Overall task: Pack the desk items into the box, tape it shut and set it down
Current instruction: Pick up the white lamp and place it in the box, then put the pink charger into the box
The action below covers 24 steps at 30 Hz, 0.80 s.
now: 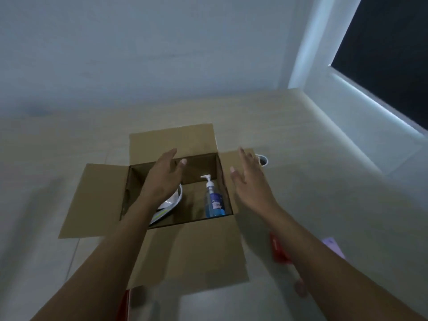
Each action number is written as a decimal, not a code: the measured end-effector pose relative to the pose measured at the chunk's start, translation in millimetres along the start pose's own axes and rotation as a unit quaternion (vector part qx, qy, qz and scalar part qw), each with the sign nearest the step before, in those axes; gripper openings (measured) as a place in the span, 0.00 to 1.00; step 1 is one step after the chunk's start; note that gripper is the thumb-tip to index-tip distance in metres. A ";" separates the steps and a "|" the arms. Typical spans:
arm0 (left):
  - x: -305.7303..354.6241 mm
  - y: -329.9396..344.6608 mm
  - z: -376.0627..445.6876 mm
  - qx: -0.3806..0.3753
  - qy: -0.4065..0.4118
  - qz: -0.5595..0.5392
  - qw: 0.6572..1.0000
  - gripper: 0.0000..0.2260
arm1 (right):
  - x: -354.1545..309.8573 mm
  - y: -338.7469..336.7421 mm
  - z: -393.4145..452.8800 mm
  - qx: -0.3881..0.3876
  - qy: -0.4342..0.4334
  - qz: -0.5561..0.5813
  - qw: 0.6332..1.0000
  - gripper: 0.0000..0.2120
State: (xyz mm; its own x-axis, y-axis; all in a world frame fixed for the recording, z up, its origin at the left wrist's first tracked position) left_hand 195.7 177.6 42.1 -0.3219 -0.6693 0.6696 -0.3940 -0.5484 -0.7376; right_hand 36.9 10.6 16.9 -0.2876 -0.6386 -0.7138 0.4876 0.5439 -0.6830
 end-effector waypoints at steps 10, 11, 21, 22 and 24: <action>88.4 118.5 -60.6 -0.086 0.066 0.049 0.993 0.26 | 126.2 -103.1 -89.6 0.065 0.112 -0.024 0.991 0.31; 86.1 132.7 -66.4 -0.097 0.067 0.069 0.991 0.26 | 141.5 -107.7 -99.8 0.066 0.126 -0.021 0.990 0.32; 5.5 177.6 -95.1 -0.059 0.063 0.287 0.954 0.28 | 255.9 -78.0 -192.5 0.014 0.235 -0.002 0.972 0.41; 5.1 178.2 -95.8 -0.045 0.071 0.296 0.951 0.28 | 263.4 -71.6 -198.3 0.010 0.237 0.006 0.971 0.41; 6.3 179.4 -97.2 -0.021 0.082 0.300 0.950 0.27 | 273.1 -62.5 -208.0 0.007 0.241 0.006 0.970 0.37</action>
State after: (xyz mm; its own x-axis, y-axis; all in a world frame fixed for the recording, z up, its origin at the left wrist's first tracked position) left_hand 39.4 123.7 -77.5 -0.6273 -0.7666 0.1372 -0.1301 -0.0705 -0.9890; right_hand -243.6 -84.5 -167.6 -0.6321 -0.3010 -0.7140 0.5033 0.5412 -0.6737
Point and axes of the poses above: each hand's wrist, its own z-axis towards the middle knuckle, its own y-axis out of the palm, x = y × z, the point moved 10 cm from there along z, towards the middle knuckle, and after that the axes turned 7 degrees about -y, right-handed, at the moved point
